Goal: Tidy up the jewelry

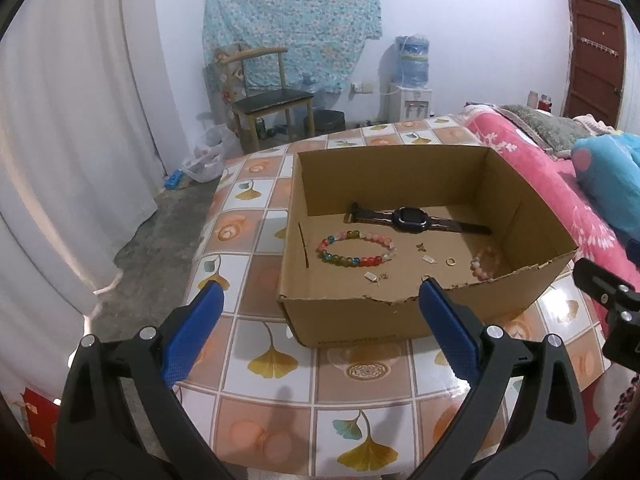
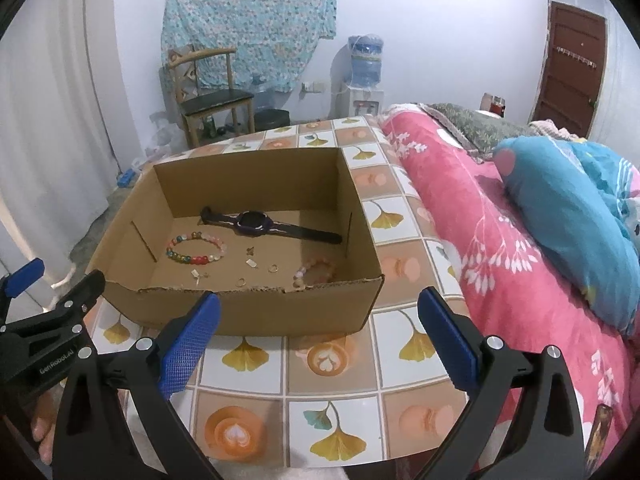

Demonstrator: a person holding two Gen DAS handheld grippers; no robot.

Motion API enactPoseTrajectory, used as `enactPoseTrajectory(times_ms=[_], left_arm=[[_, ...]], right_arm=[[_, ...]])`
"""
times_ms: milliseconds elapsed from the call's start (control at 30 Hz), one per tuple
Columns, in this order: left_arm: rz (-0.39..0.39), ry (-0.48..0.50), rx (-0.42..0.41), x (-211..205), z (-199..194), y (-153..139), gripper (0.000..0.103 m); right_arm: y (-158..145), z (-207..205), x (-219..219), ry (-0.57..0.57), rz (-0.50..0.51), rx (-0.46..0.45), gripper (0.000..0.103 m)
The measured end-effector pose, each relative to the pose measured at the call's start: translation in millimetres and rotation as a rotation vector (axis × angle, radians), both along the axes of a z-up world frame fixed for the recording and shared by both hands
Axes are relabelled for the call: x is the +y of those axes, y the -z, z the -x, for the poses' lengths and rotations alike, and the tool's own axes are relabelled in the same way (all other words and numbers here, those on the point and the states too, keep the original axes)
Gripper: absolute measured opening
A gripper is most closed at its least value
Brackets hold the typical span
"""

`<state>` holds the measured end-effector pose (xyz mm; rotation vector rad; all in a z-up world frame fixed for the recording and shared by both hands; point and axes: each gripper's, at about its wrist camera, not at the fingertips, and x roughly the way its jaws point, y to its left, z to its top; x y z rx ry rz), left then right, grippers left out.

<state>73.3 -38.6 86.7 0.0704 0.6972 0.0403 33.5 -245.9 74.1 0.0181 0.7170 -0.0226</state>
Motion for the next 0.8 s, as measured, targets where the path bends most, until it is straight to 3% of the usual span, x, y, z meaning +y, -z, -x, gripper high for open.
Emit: enactPoseTrajectory(times_ms=[433, 800], left_arm=[[0.052, -0.026, 0.086, 1, -11, 7, 0.095], [0.046, -0.031, 0.123, 1, -15, 13, 0.094]], right_arm=[[15, -9, -5, -0.004, -0.032, 0.067, 0.096], [25, -15, -2, -0.016, -0.038, 0.106, 0.096]])
